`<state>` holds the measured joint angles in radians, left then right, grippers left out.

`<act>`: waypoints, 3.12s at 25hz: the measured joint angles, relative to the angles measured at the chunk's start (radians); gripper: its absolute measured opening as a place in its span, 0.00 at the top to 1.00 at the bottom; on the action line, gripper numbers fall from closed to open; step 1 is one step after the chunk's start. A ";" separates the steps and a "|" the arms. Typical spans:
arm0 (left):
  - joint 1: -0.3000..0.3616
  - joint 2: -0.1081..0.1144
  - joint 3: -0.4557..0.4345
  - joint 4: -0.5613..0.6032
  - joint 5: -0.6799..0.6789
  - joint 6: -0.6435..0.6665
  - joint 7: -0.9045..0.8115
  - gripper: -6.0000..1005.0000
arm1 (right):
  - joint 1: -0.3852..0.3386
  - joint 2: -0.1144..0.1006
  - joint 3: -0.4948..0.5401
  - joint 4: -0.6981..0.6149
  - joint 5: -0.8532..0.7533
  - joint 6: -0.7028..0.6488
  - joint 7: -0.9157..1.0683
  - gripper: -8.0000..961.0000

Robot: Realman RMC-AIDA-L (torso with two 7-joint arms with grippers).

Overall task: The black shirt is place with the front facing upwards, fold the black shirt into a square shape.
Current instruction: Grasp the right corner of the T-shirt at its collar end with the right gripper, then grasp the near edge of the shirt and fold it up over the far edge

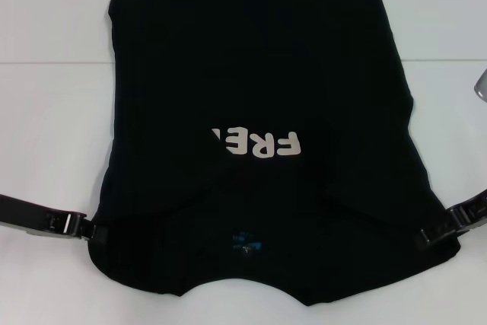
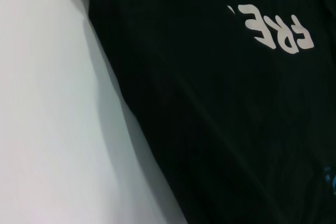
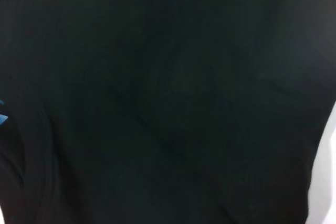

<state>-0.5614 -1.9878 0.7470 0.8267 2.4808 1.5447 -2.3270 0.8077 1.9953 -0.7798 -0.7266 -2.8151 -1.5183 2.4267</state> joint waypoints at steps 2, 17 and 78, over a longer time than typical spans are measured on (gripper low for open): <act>0.000 0.000 0.000 0.000 -0.001 0.000 0.000 0.98 | 0.003 0.001 -0.004 0.007 0.000 -0.001 0.000 0.07; 0.000 0.000 0.000 0.000 -0.003 0.003 0.000 0.98 | 0.031 0.012 -0.007 0.039 0.039 -0.019 -0.026 0.07; -0.005 0.092 -0.091 -0.227 0.072 0.443 0.075 0.98 | -0.048 -0.064 -0.073 0.046 0.045 -0.415 -0.385 0.96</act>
<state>-0.5661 -1.8962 0.6560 0.5994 2.5525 1.9882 -2.2516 0.7601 1.9318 -0.8533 -0.6806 -2.7704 -1.9334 2.0414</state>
